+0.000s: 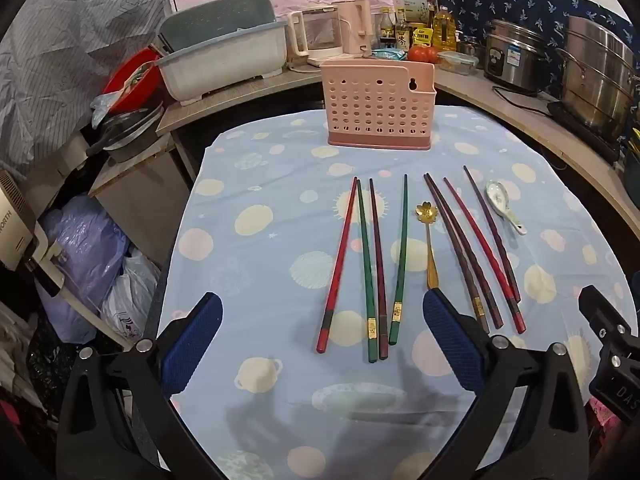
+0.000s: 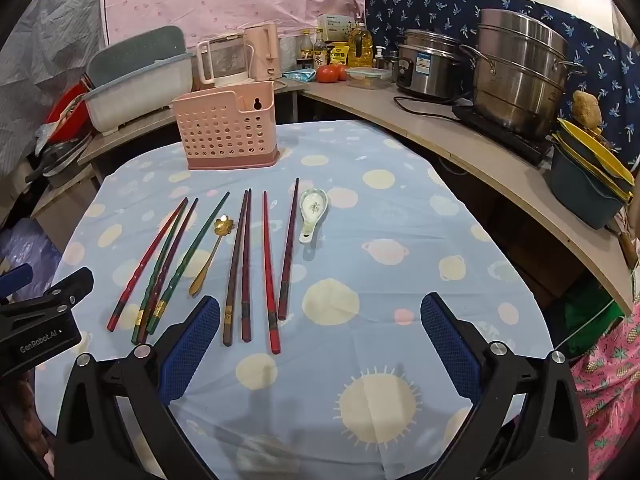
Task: Organize utensils
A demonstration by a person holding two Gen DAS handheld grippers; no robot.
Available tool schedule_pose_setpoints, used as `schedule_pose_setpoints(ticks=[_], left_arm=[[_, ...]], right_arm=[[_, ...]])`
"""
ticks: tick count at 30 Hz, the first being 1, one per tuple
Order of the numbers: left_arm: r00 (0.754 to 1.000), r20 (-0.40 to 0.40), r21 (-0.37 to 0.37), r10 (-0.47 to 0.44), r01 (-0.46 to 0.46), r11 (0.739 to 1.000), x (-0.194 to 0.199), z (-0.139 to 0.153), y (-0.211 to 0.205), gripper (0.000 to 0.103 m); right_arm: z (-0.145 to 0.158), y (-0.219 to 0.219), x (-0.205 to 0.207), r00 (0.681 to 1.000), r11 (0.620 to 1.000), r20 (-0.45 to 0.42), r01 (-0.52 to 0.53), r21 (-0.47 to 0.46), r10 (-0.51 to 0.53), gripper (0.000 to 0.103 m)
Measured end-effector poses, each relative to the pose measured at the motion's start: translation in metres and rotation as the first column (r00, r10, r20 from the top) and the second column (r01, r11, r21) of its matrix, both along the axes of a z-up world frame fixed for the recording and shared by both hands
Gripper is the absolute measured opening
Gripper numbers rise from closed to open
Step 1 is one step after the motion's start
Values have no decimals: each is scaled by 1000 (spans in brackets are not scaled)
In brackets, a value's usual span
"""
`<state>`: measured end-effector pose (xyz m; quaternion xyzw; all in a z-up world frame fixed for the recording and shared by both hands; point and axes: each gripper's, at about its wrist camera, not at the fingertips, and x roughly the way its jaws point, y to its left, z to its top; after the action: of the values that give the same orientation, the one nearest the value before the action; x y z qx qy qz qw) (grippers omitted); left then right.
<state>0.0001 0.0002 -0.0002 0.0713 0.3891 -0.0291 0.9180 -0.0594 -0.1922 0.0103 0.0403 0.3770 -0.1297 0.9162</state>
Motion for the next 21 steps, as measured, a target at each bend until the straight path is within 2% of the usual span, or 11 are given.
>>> schedule_pose_setpoints(ticks=[8, 21], left_arm=[[1000, -27, -1, -5, 5, 1000, 3, -5, 0, 96], [1000, -20, -1, -11, 11, 1000, 3, -3, 1, 96]], right_arm=[[-1, 2, 1, 1000, 1000, -2, -4, -4, 4, 96], [0, 2, 3, 1000, 1000, -2, -9, -10, 9, 96]])
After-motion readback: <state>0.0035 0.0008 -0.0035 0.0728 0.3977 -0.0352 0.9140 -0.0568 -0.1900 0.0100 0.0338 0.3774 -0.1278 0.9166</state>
